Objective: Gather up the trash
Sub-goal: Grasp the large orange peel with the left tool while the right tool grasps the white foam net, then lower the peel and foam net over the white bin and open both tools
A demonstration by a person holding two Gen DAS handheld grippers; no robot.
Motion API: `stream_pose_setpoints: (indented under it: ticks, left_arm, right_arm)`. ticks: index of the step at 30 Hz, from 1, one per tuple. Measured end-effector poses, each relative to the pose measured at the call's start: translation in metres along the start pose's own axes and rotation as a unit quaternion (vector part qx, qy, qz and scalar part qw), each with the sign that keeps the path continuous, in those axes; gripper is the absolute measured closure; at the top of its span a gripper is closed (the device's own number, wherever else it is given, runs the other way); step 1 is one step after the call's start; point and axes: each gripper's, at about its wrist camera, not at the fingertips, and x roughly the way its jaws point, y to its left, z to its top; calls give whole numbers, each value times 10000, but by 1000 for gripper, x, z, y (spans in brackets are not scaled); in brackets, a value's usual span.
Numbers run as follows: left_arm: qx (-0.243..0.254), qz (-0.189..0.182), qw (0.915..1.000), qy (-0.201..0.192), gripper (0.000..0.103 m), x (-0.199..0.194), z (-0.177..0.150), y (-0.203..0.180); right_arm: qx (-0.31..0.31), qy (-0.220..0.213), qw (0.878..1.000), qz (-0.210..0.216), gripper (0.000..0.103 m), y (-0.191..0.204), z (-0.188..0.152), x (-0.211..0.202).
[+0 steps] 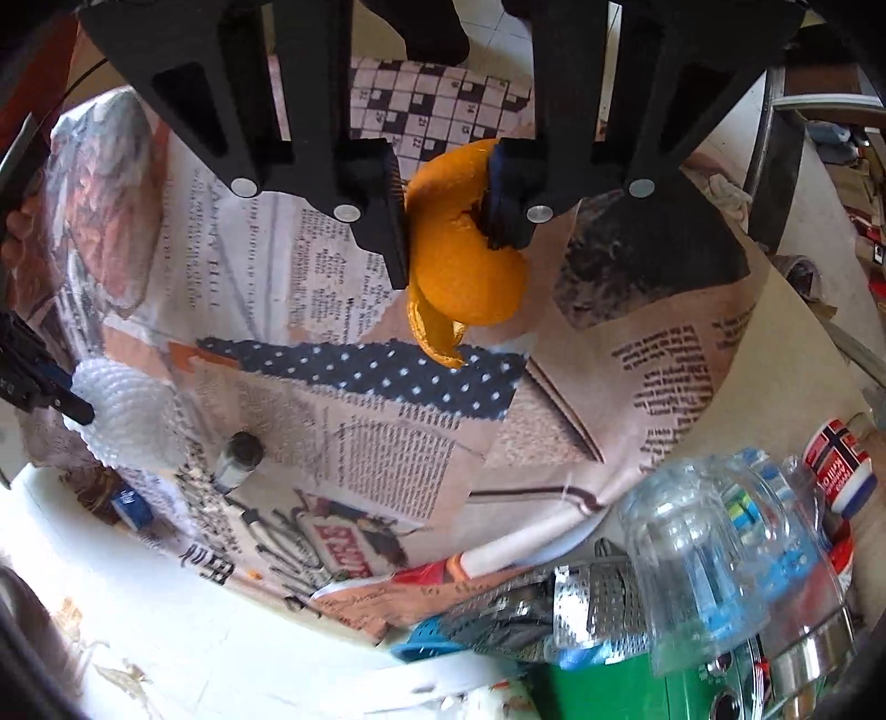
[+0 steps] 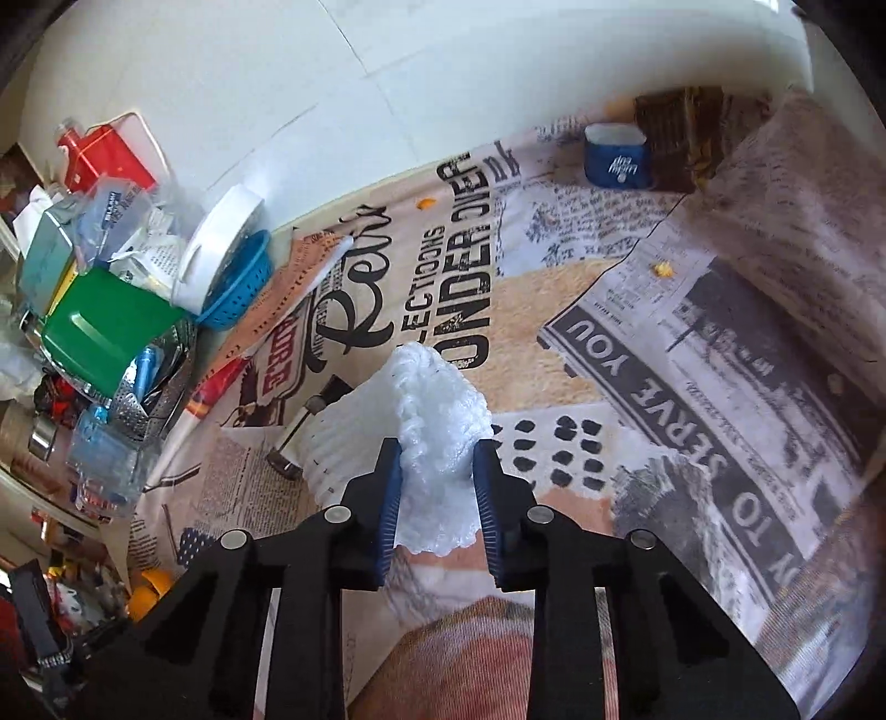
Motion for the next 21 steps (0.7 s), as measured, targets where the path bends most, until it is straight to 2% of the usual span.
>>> stream_pose_setpoints:
  ticks: [6,10,16,21]
  left_arm:
    - [316,-242,9986,-358,84,-40,0,0]
    - [631,-482,9946,-663,84,-72,-5,5]
    - [1237,-823,9837,-1012,84,-121,-26,24]
    - [1717,-1099,9723,-1144,84,-156,-55,46]
  right_arm:
    - [17,-410,9991,-120,81,19,-13,-54]
    - [-19,-753,9968,-284,81,44,-36,-95]
    - [57,-1250,9903,-602,81,93,-88,-149]
    - [265,-1529,9849,-767,81,129,-142,-182]
